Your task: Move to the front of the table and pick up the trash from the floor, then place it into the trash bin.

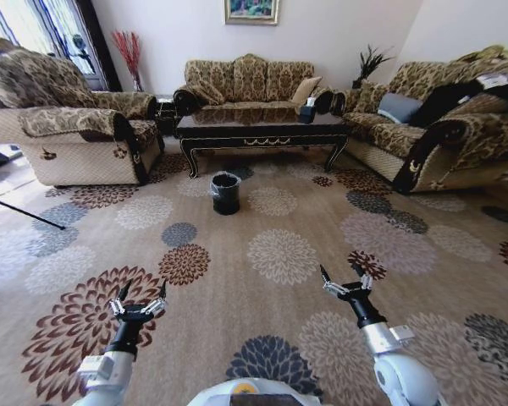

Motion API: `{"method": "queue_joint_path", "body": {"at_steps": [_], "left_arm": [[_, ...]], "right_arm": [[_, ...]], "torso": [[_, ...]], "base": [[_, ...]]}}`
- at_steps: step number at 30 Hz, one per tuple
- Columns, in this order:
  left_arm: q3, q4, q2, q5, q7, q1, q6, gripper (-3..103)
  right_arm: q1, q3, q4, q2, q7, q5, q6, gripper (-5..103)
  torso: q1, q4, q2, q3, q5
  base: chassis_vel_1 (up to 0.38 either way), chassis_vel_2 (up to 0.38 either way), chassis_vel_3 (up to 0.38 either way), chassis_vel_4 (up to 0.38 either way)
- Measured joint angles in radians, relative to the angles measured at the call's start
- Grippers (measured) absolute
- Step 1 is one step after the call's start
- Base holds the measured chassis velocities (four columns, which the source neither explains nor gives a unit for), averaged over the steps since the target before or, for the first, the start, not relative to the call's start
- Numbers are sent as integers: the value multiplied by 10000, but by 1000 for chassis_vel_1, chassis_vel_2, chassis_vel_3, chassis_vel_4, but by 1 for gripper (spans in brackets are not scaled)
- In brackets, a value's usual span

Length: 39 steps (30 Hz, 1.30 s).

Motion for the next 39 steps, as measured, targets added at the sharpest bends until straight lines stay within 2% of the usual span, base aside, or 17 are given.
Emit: {"method": "queue_joint_path", "body": {"at_steps": [4, 18, 39], "left_arm": [[0, 0, 0, 0, 0, 0, -1, 100], [0, 0, 0, 0, 0, 0, 0, 100], [0, 0, 0, 0, 0, 0, 0, 100]], "right_arm": [[0, 0, 0, 0, 0, 0, 0, 100], [0, -1, 0, 0, 0, 0, 0, 100], [0, 0, 0, 0, 0, 0, 0, 100]], "torso": [[22, 0, 223, 208, 0], [130, 0, 803, 680, 0], [338, 0, 1626, 1299, 0]], "base": [[0, 0, 0, 0], [0, 0, 0, 0], [0, 0, 0, 0]]}}
